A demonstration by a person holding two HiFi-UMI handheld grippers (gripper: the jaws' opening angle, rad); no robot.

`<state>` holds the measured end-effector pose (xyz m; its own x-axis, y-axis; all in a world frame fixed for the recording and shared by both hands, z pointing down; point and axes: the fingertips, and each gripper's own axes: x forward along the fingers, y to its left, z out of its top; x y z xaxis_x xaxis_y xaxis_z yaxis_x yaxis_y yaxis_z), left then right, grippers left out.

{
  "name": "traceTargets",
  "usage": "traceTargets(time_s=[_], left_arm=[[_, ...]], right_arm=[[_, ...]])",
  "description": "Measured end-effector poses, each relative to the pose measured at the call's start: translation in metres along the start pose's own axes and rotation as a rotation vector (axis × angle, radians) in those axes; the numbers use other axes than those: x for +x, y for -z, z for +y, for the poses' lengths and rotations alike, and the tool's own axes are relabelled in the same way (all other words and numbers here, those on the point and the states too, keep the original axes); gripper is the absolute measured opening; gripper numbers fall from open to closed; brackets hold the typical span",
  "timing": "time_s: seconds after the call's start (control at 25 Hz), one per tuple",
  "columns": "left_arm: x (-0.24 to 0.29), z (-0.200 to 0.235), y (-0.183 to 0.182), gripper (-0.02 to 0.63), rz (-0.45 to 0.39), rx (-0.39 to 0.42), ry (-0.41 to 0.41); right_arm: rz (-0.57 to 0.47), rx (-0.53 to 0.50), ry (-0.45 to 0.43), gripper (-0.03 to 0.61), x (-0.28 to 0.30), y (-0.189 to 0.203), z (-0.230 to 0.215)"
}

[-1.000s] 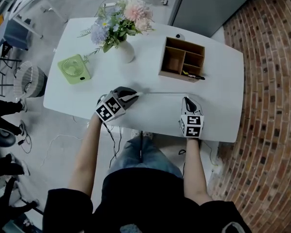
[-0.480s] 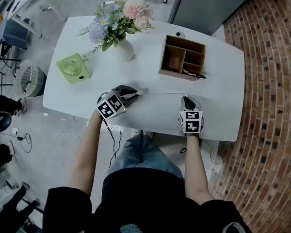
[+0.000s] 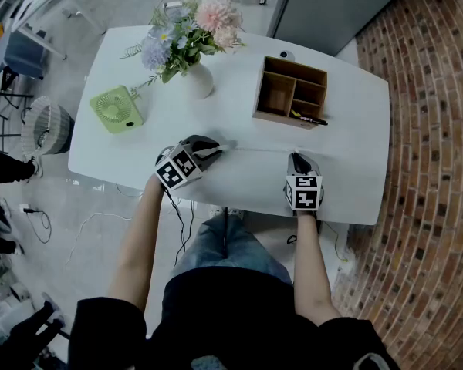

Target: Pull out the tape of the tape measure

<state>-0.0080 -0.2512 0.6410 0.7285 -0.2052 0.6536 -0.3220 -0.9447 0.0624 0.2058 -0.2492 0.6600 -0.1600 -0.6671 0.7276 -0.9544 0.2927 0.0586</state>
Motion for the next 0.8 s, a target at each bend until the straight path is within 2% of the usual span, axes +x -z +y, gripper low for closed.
traceTargets(time_s=[0.16, 0.28, 0.4, 0.6, 0.8], left_arm=[[0.002, 0.0, 0.002, 0.102, 0.008, -0.002, 0.001], [0.003, -0.002, 0.002, 0.168, 0.007, -0.009, 0.006], [0.002, -0.001, 0.0, 0.193, -0.004, -0.02, 0.001], [-0.001, 0.0, -0.005, 0.196, -0.025, -0.031, -0.018], [-0.02, 0.006, -0.018, 0.195, -0.1, -0.079, -0.097]], right_arm=[[0.001, 0.009, -0.008, 0.031, 0.0, 0.0, 0.001], [-0.004, 0.031, -0.004, 0.1, -0.002, 0.0, -0.001], [-0.016, 0.058, -0.004, 0.131, -0.005, -0.002, -0.003], [-0.031, 0.077, -0.007, 0.147, -0.01, -0.004, -0.003], [-0.094, 0.121, 0.003, 0.147, -0.034, -0.016, -0.002]])
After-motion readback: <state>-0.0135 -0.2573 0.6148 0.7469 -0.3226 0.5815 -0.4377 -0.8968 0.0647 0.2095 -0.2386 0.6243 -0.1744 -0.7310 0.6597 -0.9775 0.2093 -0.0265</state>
